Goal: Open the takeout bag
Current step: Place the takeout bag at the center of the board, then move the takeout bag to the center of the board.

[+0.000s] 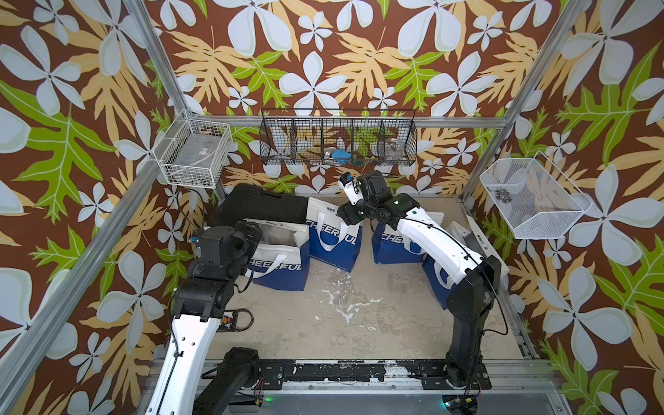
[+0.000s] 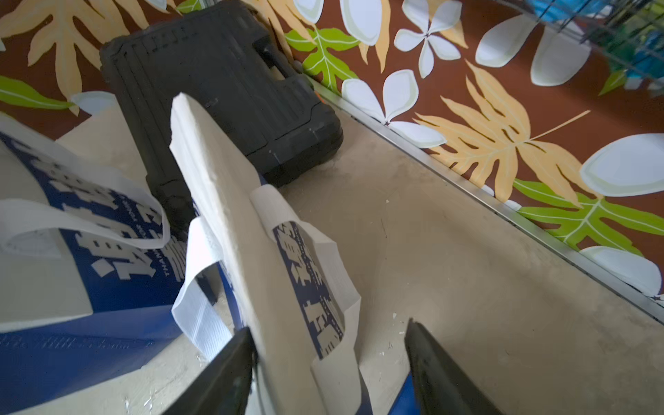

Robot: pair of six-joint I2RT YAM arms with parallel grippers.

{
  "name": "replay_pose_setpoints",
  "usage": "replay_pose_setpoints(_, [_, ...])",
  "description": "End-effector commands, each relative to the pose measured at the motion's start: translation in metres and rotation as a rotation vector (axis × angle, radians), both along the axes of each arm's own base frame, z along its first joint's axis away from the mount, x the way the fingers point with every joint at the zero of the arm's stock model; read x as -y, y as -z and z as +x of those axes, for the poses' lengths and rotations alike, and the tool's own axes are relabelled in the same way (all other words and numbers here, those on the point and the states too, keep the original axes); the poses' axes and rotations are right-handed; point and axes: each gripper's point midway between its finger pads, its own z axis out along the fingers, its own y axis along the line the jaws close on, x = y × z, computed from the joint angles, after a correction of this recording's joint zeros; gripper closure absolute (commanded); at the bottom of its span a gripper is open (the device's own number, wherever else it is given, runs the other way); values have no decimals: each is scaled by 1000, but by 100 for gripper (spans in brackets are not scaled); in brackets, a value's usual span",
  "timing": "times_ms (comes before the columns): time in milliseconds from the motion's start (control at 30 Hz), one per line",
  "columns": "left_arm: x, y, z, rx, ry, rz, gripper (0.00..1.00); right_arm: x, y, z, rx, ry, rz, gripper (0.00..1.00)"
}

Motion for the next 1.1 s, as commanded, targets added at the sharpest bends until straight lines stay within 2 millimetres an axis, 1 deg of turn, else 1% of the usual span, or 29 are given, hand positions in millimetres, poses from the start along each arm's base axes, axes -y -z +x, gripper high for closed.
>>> replay_pose_setpoints(0, [12, -27, -1, 77, 74, 64, 7, 1, -1, -21, -8, -22, -29, 45])
replay_pose_setpoints(33, [24, -38, 0, 124, 129, 60, 12, 1, -5, -27, -1, -17, -30, 55])
replay_pose_setpoints(67, [36, -46, 0, 154, 174, 54, 16, 1, -8, -33, 1, -13, -23, 68])
replay_pose_setpoints(133, [54, -56, -4, 190, 252, 68, 19, 4, -19, -42, 8, 12, 1, 86])
replay_pose_setpoints(167, [59, -56, -8, 190, 270, 77, 19, 6, -24, -47, 9, 25, 18, 92])
replay_pose_setpoints(233, [59, -51, -15, 191, 286, 87, 19, 9, -35, -58, 21, 38, 55, 100])
replay_pose_setpoints(333, [58, -42, -29, 197, 312, 111, 19, 14, -47, -77, 28, 57, 83, 100])
replay_pose_setpoints(400, [63, -38, -33, 207, 361, 139, 20, 18, -53, -91, 25, 67, 105, 100])
replay_pose_setpoints(433, [70, -38, -33, 216, 400, 149, 21, 21, -56, -98, 13, 73, 132, 100])
replay_pose_setpoints(467, [79, -39, -34, 239, 450, 154, 22, 24, -61, -106, 1, 69, 163, 100])
replay_pose_setpoints(533, [98, -36, -34, 264, 538, 155, 24, 29, -63, -122, -22, 64, 208, 100])
replay_pose_setpoints(600, [118, -26, -35, 267, 623, 156, 24, 35, -57, -137, -35, 53, 243, 100])
replay_pose_setpoints(633, [133, -19, -36, 261, 676, 155, 25, 40, -50, -146, -43, 50, 255, 100])
replay_pose_setpoints(700, [163, -6, -43, 255, 763, 163, 27, 47, -37, -157, -42, 40, 280, 100])
replay_pose_setpoints(733, [180, -3, -49, 265, 800, 179, 27, 51, -32, -162, -36, 37, 290, 94])
replay_pose_setpoints(800, [214, -3, -64, 303, 869, 218, 27, 63, -29, -168, -8, 63, 304, 68])
replay_pose_setpoints(833, [228, -1, -70, 314, 896, 246, 27, 72, -30, -172, 11, 86, 310, 53])
replay_pose_setpoints(867, [241, 2, -74, 315, 926, 273, 28, 80, -37, -178, 32, 95, 332, 36])
replay_pose_setpoints(900, [250, 5, -76, 317, 951, 287, 30, 89, -44, -184, 60, 106, 359, 28])
replay_pose_setpoints(933, [256, 9, -76, 318, 966, 297, 33, 98, -50, -192, 89, 119, 395, 22])
replay_pose_setpoints(967, [260, 11, -76, 326, 975, 299, 35, 107, -58, -203, 124, 116, 447, 20])
replay_pose_setpoints(1033, [266, 9, -76, 373, 990, 300, 38, 125, -64, -221, 186, 119, 532, 16])
replay_pose_setpoints(1067, [269, 7, -77, 403, 1003, 299, 40, 134, -64, -230, 207, 123, 565, 16])
